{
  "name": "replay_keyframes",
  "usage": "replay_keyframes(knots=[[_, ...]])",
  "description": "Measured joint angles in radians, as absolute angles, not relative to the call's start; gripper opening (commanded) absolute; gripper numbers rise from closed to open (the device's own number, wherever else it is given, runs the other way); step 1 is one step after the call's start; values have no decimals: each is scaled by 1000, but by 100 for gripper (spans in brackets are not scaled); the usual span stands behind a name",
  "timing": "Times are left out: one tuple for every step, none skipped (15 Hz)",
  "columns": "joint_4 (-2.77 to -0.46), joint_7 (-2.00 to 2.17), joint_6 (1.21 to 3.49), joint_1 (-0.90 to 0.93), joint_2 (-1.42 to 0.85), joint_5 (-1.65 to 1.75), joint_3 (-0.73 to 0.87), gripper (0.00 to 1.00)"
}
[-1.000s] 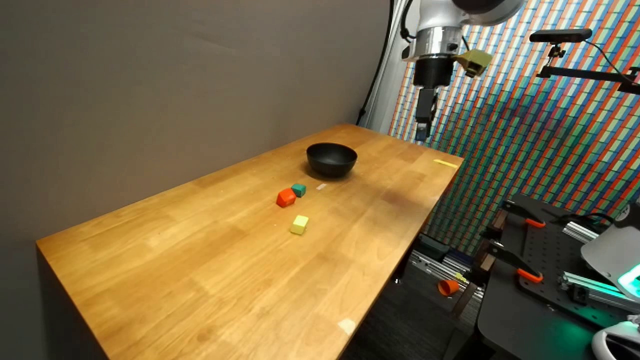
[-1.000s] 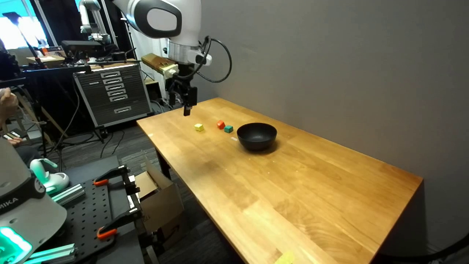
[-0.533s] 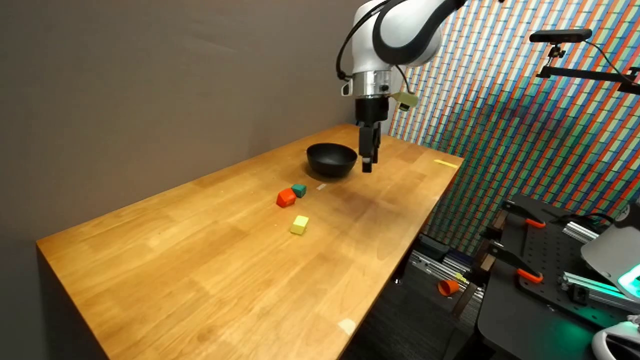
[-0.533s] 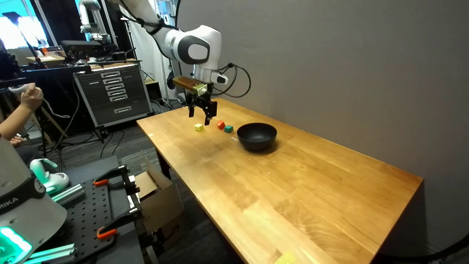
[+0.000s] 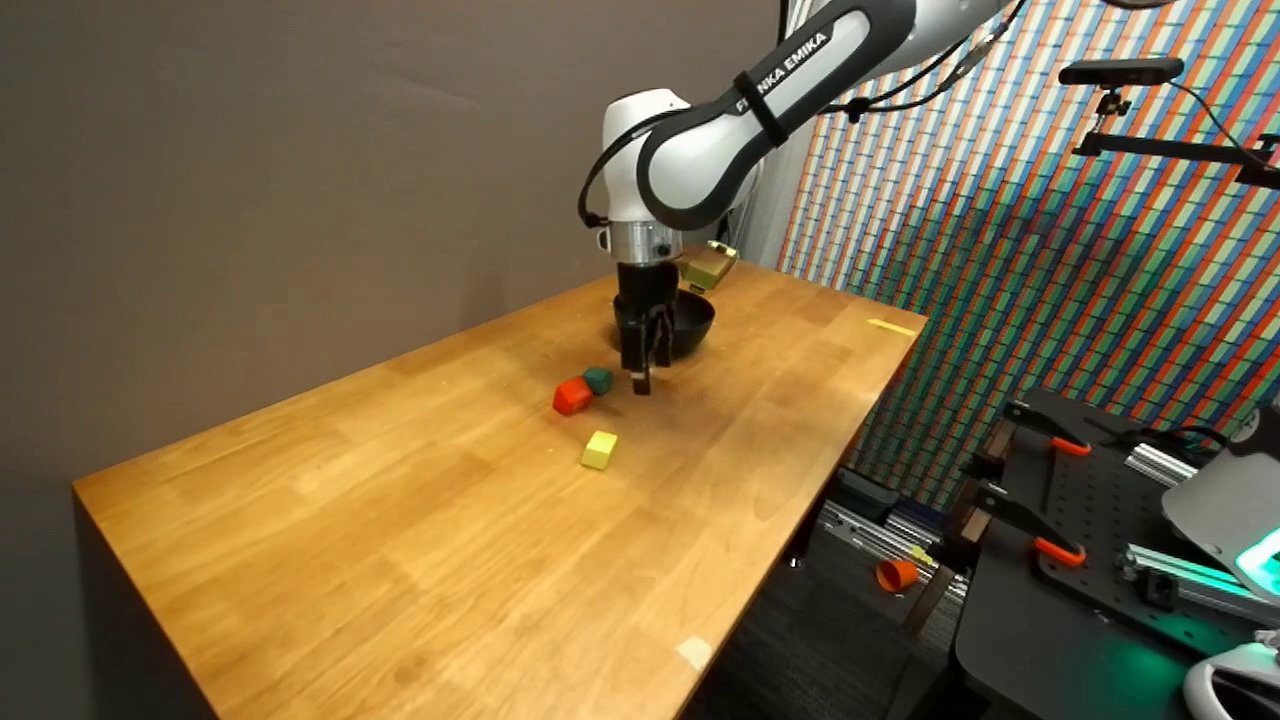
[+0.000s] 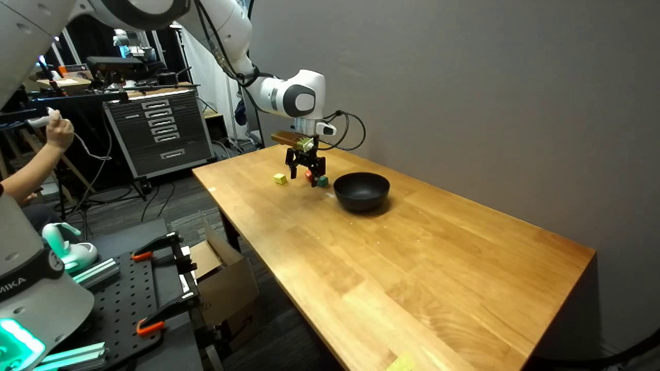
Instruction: Put the green and orange blocks in the bowl
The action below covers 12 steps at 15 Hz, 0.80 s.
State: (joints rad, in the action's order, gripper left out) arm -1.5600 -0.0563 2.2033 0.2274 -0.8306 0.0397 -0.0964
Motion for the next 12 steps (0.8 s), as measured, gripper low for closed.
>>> replay_keyframes(knots=[[-1510, -42, 2203, 241, -870, 62, -91, 100], [-1462, -26, 2202, 256, -907, 85, -82, 100], [-1414, -10, 2202, 273, -942, 110, -70, 100], [-1368, 4, 2200, 290, -975, 135, -55, 100], [-1322, 18, 2198, 306, -1007, 156, -39, 100], [-1277, 29, 2191, 319, -1038, 174, -25, 100], [-1232, 33, 2179, 327, -1066, 183, -15, 100], [-1188, 34, 2161, 332, -1091, 190, -7, 100], [-1147, 34, 2141, 335, -1112, 192, -2, 75], [-1105, 34, 2120, 336, -1134, 193, 1, 74], [-1063, 34, 2095, 336, -1155, 193, 2, 68], [-1021, 34, 2069, 336, -1176, 193, 2, 59]])
